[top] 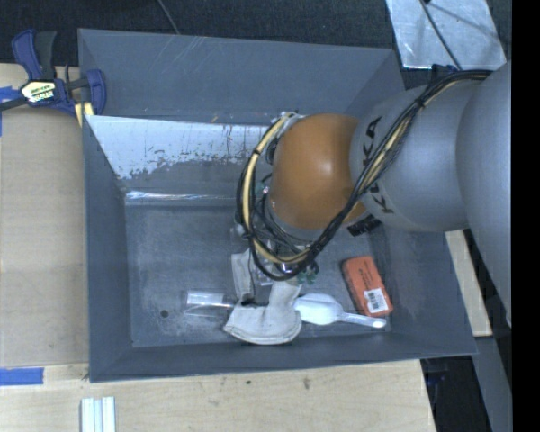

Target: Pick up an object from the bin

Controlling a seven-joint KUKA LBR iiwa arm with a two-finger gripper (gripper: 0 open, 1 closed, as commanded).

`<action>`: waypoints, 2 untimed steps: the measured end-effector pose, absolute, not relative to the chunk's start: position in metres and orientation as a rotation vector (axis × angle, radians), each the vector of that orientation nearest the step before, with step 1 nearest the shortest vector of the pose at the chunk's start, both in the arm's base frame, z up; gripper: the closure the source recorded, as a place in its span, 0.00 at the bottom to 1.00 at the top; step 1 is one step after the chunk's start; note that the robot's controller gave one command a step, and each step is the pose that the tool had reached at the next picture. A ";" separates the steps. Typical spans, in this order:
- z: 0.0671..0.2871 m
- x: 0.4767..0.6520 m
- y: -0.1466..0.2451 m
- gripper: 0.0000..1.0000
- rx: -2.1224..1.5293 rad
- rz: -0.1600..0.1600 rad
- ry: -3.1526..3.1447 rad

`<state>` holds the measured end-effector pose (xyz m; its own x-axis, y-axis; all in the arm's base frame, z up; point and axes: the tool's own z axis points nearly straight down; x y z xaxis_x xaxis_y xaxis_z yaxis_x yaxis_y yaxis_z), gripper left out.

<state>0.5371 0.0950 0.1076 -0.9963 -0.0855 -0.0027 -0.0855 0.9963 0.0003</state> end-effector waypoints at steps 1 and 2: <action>0.144 0.524 0.100 0.00 -0.231 -0.005 3.140; 0.132 0.531 0.065 0.00 -0.261 0.004 3.116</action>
Offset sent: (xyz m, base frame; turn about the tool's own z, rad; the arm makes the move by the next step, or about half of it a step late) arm -0.0063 -0.0676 -0.0109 -0.0784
